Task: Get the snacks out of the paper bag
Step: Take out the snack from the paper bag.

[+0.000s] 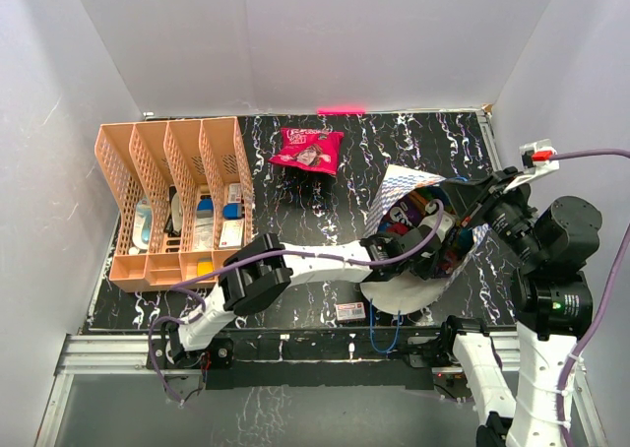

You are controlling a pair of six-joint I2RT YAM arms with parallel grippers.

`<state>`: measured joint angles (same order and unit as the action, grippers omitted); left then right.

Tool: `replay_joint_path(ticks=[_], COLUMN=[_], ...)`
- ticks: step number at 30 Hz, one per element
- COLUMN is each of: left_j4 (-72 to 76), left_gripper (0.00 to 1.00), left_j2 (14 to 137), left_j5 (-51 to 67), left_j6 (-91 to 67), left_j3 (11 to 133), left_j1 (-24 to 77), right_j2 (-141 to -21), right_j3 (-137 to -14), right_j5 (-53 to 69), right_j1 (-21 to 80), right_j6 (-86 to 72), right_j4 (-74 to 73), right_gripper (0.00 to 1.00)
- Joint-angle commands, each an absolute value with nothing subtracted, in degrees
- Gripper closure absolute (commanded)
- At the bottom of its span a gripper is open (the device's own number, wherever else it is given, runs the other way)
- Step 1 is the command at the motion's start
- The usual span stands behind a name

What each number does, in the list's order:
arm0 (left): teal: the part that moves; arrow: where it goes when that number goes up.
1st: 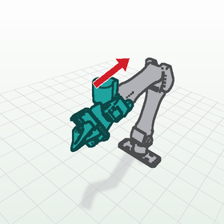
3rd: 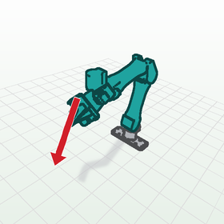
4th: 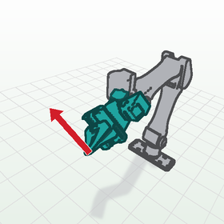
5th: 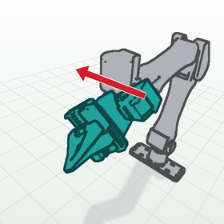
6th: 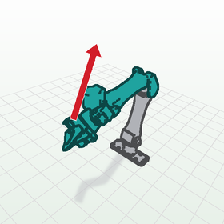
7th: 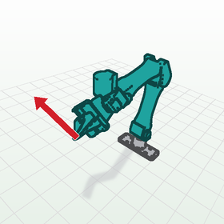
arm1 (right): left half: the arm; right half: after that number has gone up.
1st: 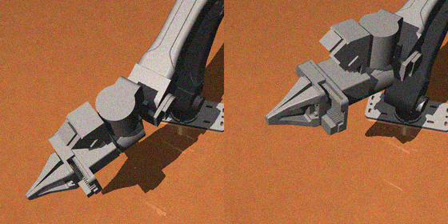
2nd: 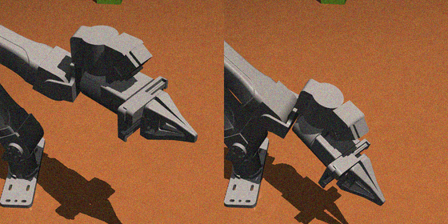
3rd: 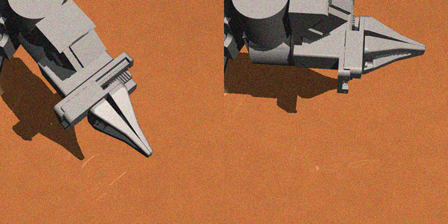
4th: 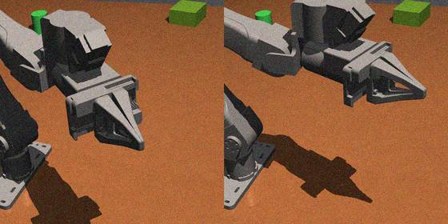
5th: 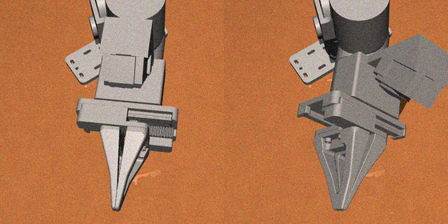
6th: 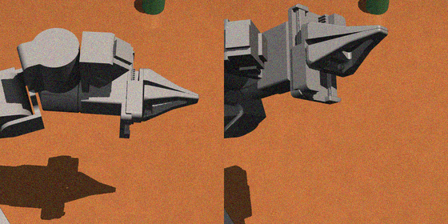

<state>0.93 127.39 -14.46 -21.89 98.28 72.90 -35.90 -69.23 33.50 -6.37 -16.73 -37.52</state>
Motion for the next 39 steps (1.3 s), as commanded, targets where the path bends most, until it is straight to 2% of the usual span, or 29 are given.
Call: replay_joint_path(ticks=[1,9,16,25,29,39], left_j4=[-6.3,-5.4,0.5,4.5,8.5,5.3], left_gripper=[0.66,1.0,1.0,1.0,1.0,1.0], left_j2=[128.2,118.4,107.2,92.9,86.2,72.8], left_j5=[-18.6,-13.0,-5.9,-2.3,-4.7,-4.9], left_j6=[-21.1,-19.4,-18.2,-11.7,-9.9,-3.6], left_j3=[102.4,100.0,91.4,84.3,80.7,78.9], left_j1=[72.1,72.1,72.1,72.1,72.1,72.2], right_j2=[-34.4,-32.7,-31.5,-30.8,-30.7,-30.0], right_j3=[-72.1,-70.7,-69.7,-66.7,-66.6,-66.2], right_j5=[32.5,29.6,26.3,25.3,24.6,22.7], right_j1=[-6.1,-6.1,-6.1,-6.1,-6.1,-6.1], right_j6=[-16.9,-16.2,-15.2,-16.1,-16.0,-15.1], right_j4=[-33.1,-33.2,-33.3,-31.4,-31.5,-31.8], right_gripper=[0.92,0.92,0.92,0.92,0.92,0.92])
